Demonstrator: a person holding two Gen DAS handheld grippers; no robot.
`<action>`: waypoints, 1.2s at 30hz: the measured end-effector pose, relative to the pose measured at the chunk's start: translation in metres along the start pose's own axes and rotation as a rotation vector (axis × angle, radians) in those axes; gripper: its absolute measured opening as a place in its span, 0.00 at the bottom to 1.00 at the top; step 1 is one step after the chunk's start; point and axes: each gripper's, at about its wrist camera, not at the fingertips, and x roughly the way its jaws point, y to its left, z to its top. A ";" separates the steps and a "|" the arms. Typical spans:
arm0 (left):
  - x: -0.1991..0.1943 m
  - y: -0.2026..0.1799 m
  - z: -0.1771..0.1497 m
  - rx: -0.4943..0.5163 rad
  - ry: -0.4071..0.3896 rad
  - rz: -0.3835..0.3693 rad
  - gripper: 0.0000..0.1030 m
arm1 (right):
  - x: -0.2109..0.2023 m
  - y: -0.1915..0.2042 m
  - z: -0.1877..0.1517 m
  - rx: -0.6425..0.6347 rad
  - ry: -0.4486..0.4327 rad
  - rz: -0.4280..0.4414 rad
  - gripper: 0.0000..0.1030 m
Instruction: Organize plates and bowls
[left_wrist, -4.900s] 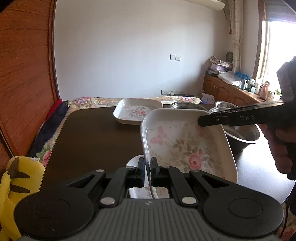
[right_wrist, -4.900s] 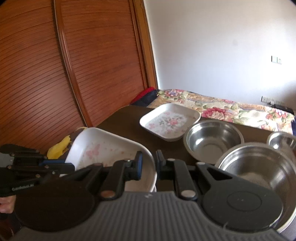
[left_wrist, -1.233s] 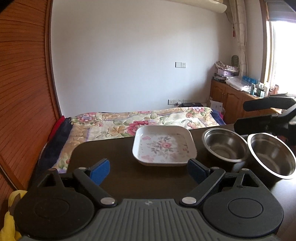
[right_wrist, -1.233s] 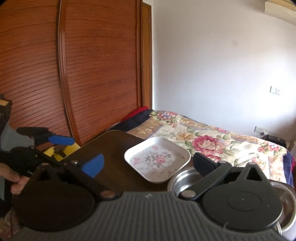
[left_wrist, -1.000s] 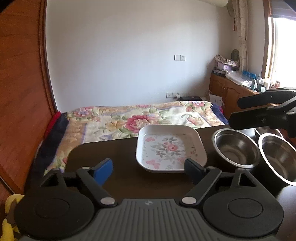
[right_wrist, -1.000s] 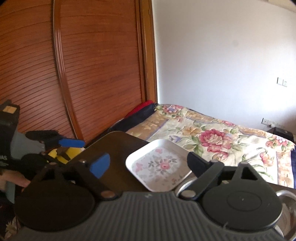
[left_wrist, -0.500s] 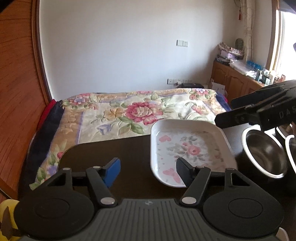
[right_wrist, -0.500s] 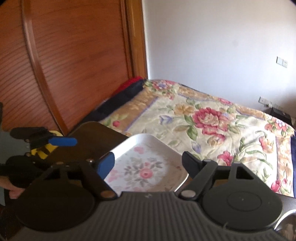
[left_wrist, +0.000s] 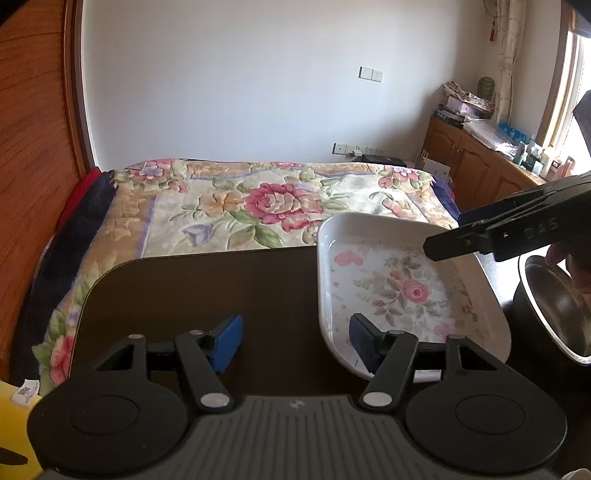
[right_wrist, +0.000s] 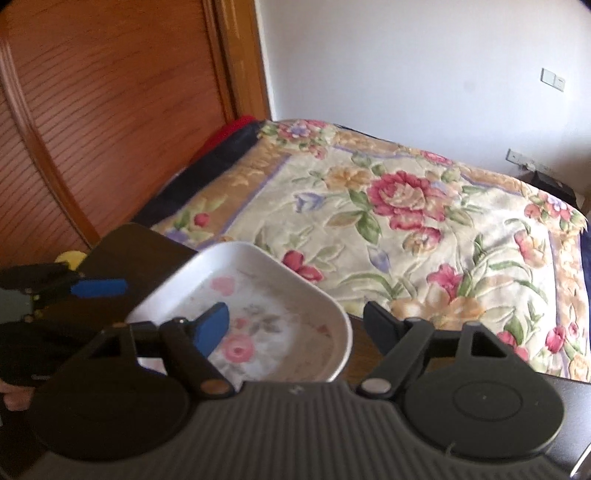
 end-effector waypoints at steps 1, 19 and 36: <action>0.000 0.000 0.000 0.003 -0.002 -0.001 0.68 | 0.003 -0.001 0.000 0.002 0.011 -0.005 0.78; -0.006 -0.012 -0.004 0.021 -0.004 -0.014 0.29 | 0.014 -0.003 -0.005 0.008 0.047 0.003 0.43; -0.014 -0.015 -0.013 0.020 -0.035 0.014 0.17 | 0.012 -0.002 -0.006 -0.009 0.013 -0.037 0.16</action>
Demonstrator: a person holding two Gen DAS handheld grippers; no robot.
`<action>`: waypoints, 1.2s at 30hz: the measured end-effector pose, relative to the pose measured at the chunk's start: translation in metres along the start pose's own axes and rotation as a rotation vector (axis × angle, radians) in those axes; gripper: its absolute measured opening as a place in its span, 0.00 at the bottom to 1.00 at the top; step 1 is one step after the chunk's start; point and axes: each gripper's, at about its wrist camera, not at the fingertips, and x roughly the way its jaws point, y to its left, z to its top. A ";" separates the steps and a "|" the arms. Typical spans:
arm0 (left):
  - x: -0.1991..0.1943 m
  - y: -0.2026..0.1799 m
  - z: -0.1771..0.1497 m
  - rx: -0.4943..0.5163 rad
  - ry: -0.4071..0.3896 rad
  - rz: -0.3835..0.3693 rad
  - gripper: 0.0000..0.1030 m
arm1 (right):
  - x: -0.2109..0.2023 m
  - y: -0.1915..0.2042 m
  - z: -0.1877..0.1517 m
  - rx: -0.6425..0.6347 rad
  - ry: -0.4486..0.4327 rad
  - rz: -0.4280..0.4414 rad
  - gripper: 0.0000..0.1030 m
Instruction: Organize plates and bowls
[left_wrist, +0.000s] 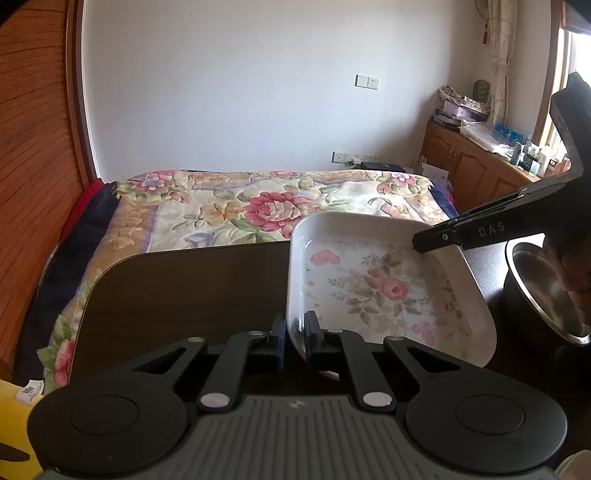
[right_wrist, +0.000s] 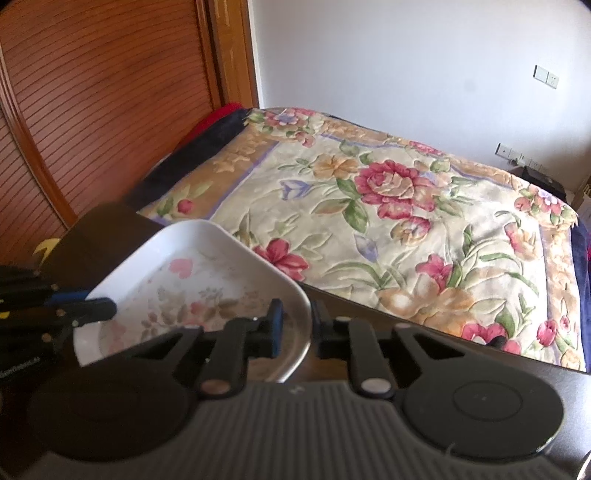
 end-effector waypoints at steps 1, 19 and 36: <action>-0.001 0.000 -0.001 -0.003 -0.001 0.000 0.17 | -0.001 0.000 0.000 0.000 -0.007 0.000 0.15; -0.046 -0.008 -0.006 0.011 -0.068 0.051 0.15 | -0.031 0.014 -0.007 0.015 -0.101 0.029 0.12; -0.112 -0.039 -0.008 0.050 -0.140 0.066 0.14 | -0.104 0.027 -0.018 -0.003 -0.205 0.022 0.12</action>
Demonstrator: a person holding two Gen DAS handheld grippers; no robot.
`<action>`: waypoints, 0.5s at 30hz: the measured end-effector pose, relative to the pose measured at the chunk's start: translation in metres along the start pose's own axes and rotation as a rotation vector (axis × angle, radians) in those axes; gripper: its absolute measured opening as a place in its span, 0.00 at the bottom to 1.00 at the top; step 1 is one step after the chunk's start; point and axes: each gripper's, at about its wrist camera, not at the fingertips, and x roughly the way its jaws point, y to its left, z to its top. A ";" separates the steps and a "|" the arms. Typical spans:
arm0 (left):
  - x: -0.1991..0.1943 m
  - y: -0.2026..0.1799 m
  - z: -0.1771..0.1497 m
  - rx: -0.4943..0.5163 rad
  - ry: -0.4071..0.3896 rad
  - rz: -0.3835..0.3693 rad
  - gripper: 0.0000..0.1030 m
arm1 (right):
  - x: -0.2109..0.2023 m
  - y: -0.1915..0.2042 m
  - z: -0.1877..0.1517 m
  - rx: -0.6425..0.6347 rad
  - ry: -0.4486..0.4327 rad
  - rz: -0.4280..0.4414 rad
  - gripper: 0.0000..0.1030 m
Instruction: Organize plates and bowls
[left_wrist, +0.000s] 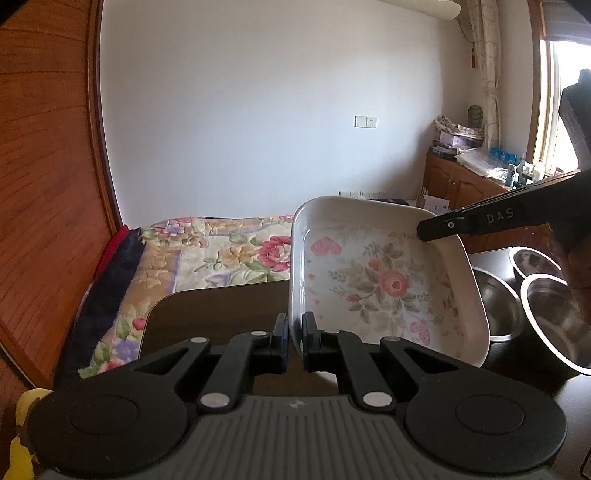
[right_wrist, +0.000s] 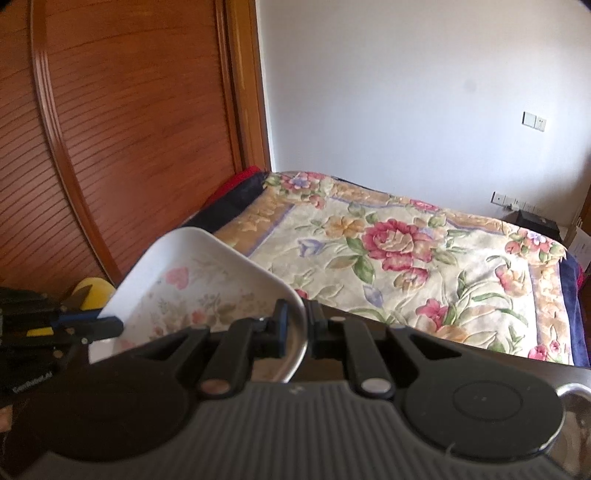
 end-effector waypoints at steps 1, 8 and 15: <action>-0.004 -0.001 0.000 0.005 -0.004 0.003 0.14 | -0.004 0.000 0.000 0.001 -0.005 0.002 0.12; -0.032 -0.017 0.000 0.019 -0.031 0.004 0.14 | -0.031 -0.001 -0.007 0.008 -0.044 0.008 0.12; -0.059 -0.034 -0.010 0.035 -0.046 -0.003 0.14 | -0.056 -0.004 -0.022 0.022 -0.070 0.011 0.13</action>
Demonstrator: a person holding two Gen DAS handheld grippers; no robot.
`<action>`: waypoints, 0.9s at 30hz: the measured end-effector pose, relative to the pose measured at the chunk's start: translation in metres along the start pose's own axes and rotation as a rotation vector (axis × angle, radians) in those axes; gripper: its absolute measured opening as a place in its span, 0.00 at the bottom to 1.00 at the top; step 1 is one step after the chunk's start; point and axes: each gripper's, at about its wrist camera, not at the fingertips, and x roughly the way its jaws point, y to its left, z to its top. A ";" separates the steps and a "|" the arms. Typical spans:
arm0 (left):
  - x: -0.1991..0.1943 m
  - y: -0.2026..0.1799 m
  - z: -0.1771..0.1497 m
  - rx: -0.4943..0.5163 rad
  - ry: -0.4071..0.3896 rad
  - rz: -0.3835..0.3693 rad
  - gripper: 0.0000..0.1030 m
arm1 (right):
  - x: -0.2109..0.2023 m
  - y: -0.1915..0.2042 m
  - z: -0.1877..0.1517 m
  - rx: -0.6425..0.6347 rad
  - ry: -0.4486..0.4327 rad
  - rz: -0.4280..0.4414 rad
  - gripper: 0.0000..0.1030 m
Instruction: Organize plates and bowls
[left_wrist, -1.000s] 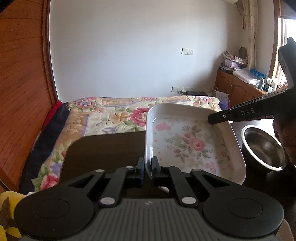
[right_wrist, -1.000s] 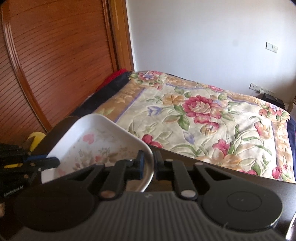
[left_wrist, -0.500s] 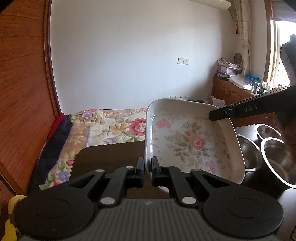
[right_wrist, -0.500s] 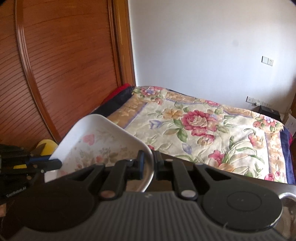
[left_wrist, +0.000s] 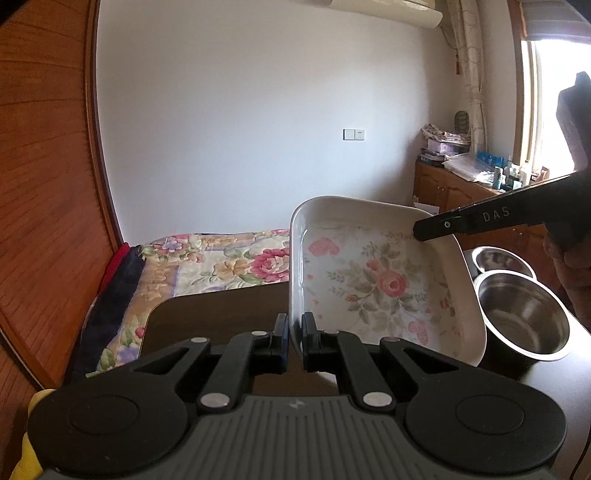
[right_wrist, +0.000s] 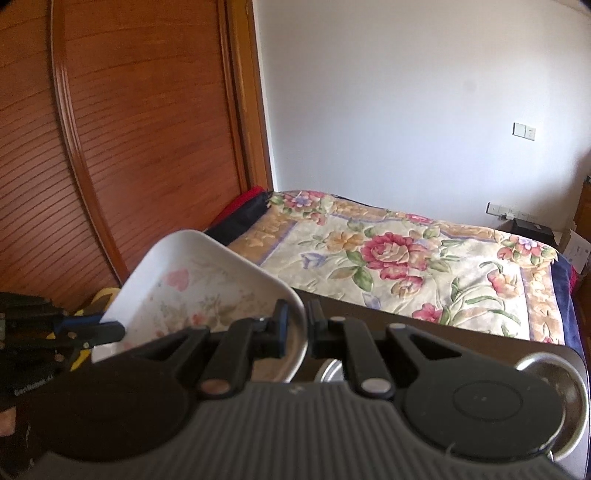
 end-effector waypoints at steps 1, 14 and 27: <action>-0.005 -0.003 -0.003 0.002 0.000 -0.001 0.14 | -0.003 0.000 -0.002 0.002 -0.004 0.001 0.13; -0.050 -0.025 -0.037 0.000 0.006 0.006 0.14 | -0.041 0.010 -0.035 0.015 -0.025 0.032 0.13; -0.064 -0.028 -0.085 -0.060 0.053 -0.001 0.13 | -0.048 0.026 -0.079 0.021 0.011 0.084 0.13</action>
